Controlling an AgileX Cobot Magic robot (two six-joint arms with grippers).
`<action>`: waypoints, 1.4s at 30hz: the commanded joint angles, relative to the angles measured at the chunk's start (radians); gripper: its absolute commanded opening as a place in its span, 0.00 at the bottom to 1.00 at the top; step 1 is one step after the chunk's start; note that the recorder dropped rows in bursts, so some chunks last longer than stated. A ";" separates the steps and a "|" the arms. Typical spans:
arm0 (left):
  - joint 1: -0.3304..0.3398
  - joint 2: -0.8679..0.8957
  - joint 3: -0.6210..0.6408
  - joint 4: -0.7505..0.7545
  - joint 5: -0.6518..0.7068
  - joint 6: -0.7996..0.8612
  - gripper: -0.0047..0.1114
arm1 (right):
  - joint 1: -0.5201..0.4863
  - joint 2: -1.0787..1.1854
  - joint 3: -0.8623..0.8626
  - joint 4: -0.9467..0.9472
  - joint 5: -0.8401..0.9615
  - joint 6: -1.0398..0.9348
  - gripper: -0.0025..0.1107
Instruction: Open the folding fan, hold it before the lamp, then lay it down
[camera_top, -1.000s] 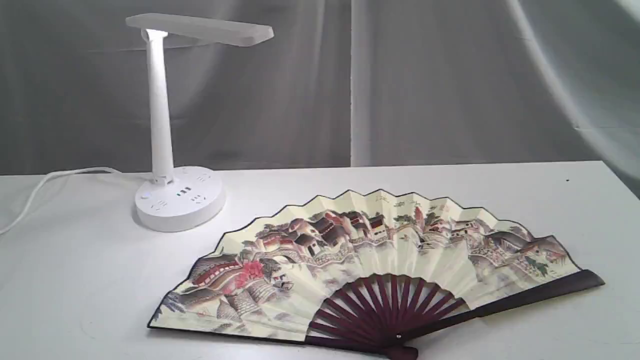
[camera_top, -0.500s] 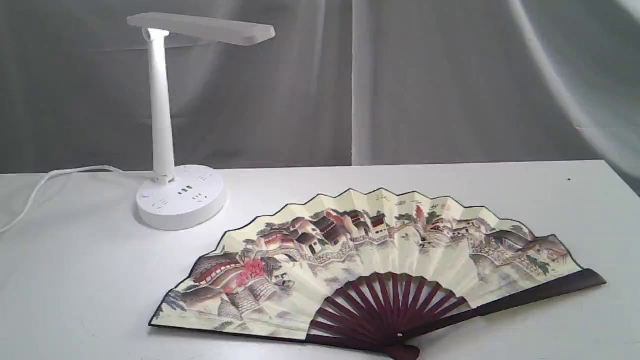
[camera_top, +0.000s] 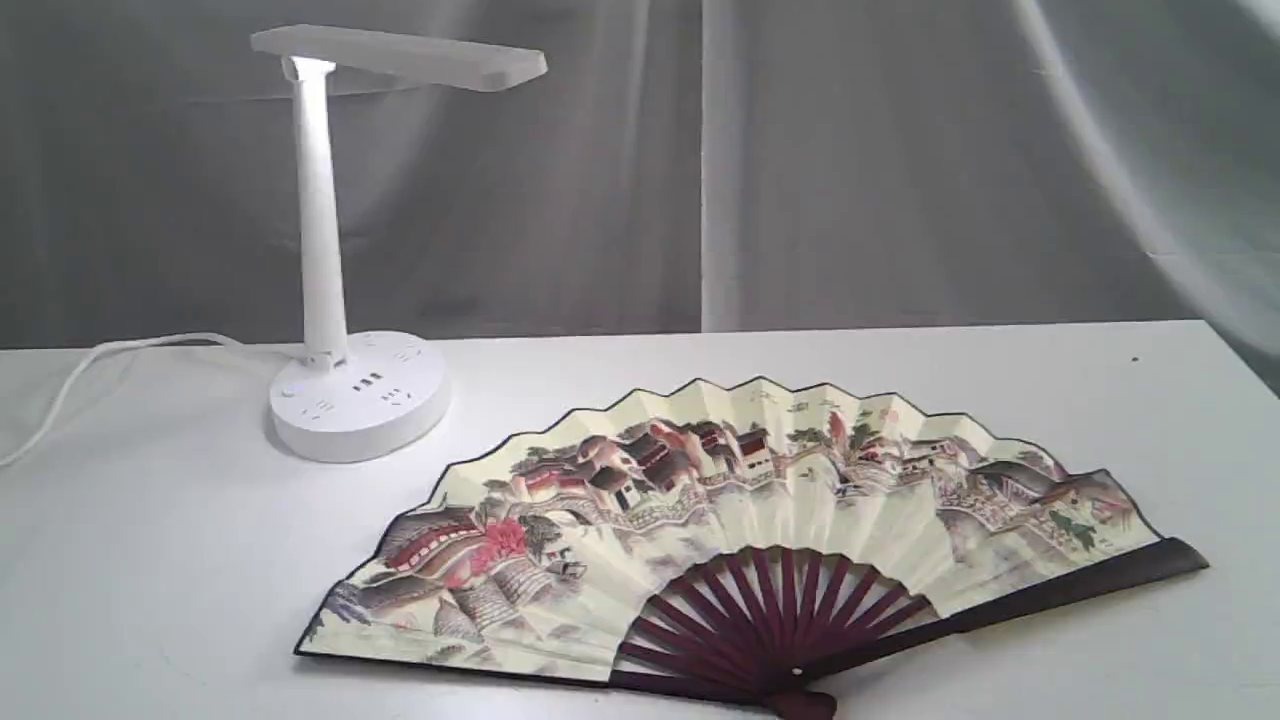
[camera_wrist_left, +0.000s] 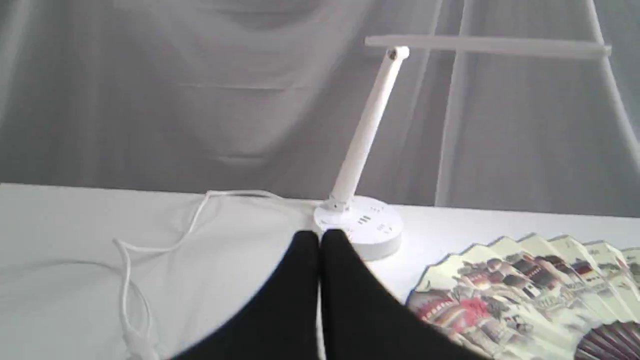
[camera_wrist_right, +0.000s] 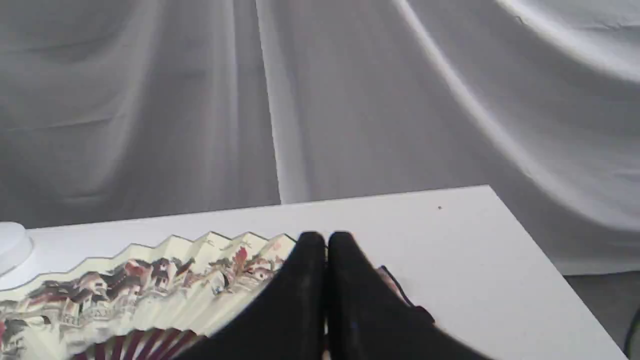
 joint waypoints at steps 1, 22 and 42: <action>-0.004 -0.003 0.045 -0.075 -0.013 0.005 0.04 | 0.000 -0.010 0.044 -0.006 0.021 -0.002 0.02; -0.004 -0.003 0.281 -0.074 -0.500 0.014 0.04 | 0.000 -0.010 0.154 0.024 -0.112 0.007 0.02; -0.004 -0.003 0.602 -0.074 -0.660 0.092 0.04 | 0.000 -0.010 0.154 0.000 -0.104 -0.006 0.02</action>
